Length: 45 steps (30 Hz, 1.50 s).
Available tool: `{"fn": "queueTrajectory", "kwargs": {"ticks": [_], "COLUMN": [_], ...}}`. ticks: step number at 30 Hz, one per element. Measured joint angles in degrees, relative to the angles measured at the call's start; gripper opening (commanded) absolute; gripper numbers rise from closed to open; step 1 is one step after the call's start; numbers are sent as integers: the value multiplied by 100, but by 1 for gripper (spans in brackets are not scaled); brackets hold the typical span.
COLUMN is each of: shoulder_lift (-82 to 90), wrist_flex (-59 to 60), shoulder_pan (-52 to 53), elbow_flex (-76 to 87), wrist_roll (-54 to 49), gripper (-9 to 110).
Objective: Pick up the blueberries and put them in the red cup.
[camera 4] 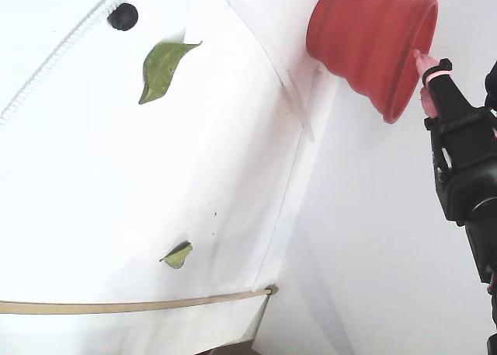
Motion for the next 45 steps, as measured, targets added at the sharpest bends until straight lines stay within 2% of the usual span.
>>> {"fn": "queueTrajectory", "kwargs": {"ticks": [12,45], "shoulder_lift": [826,844], "wrist_flex": [0,0], "shoulder_pan": [-413,-1600], "elbow_flex": [782,1600], "wrist_roll": [0,545], "gripper": [17,18]}}
